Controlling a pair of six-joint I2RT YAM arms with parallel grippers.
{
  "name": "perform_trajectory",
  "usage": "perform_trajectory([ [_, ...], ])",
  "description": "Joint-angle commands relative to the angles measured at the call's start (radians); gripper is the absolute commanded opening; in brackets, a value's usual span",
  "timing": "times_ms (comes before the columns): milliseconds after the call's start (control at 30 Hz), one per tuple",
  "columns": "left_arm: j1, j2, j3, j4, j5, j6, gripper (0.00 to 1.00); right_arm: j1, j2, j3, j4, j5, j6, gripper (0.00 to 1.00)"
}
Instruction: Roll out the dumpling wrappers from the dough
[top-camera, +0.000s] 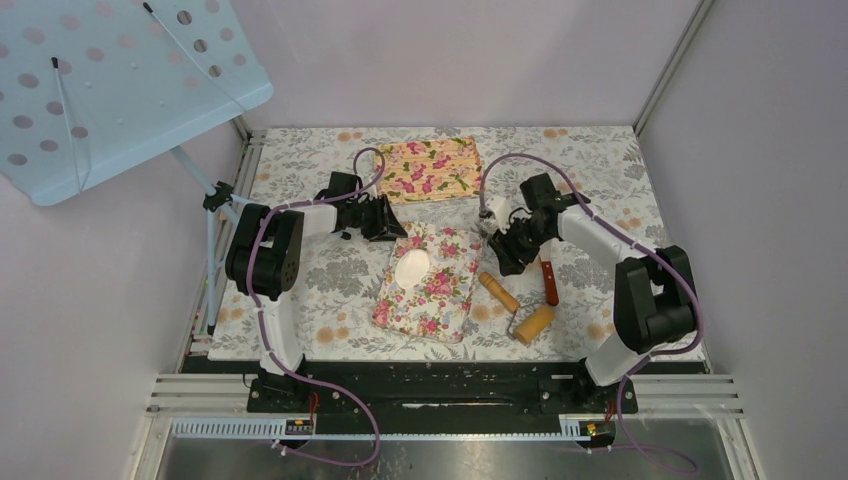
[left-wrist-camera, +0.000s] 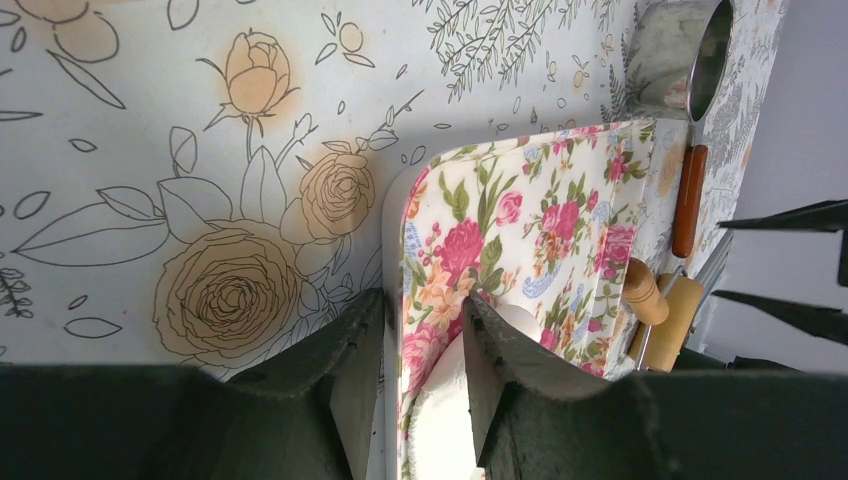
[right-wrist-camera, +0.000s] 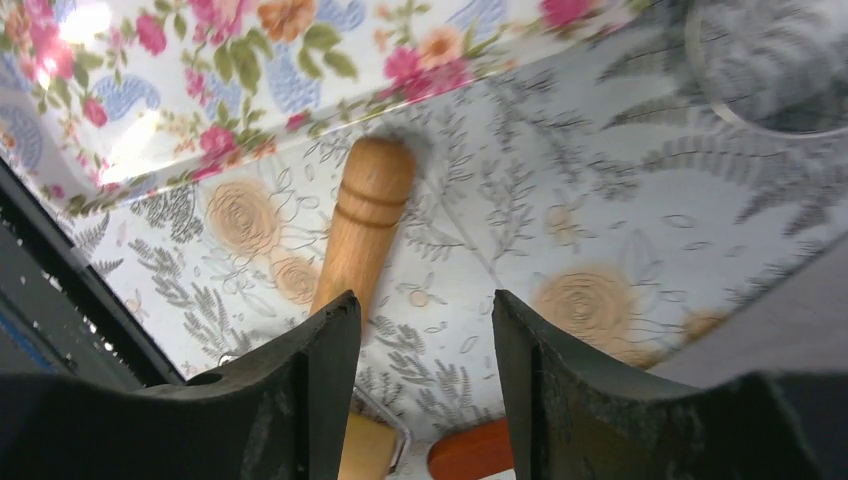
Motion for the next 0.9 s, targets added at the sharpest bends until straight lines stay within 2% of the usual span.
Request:
perform_trajectory([
  [0, 0.000, 0.007, -0.026, -0.028, -0.029, 0.031, 0.36, -0.032, -0.045, 0.046, 0.040, -0.060, 0.004, 0.59],
  [133, -0.001, 0.019, -0.013, -0.038, -0.022, 0.035, 0.36, -0.032, -0.105, -0.032, 0.111, -0.092, 0.002, 0.65],
  [233, -0.001, 0.021, -0.013, -0.039, -0.024, 0.038, 0.36, -0.032, -0.080, -0.048, 0.283, 0.048, 0.116, 0.66],
  [333, -0.003, 0.026, -0.010, -0.038, -0.025, 0.037, 0.36, -0.031, -0.011, 0.018, 0.374, 0.151, 0.203, 0.66],
  [500, -0.004, 0.016, -0.013, -0.036, -0.035, 0.043, 0.36, -0.031, 0.147, 0.245, 0.312, 0.245, 0.371, 0.68],
  [533, -0.004, 0.013, -0.014, -0.035, -0.039, 0.044, 0.36, -0.031, 0.171, 0.280, 0.298, 0.243, 0.399, 0.70],
  [700, -0.004, 0.016, -0.009, -0.035, -0.041, 0.044, 0.36, -0.031, 0.257, 0.397, 0.252, 0.225, 0.493, 0.95],
  [867, -0.004, 0.017, -0.009, -0.035, -0.043, 0.044, 0.36, -0.023, 0.305, 0.422, 0.217, 0.275, 0.511, 1.00],
])
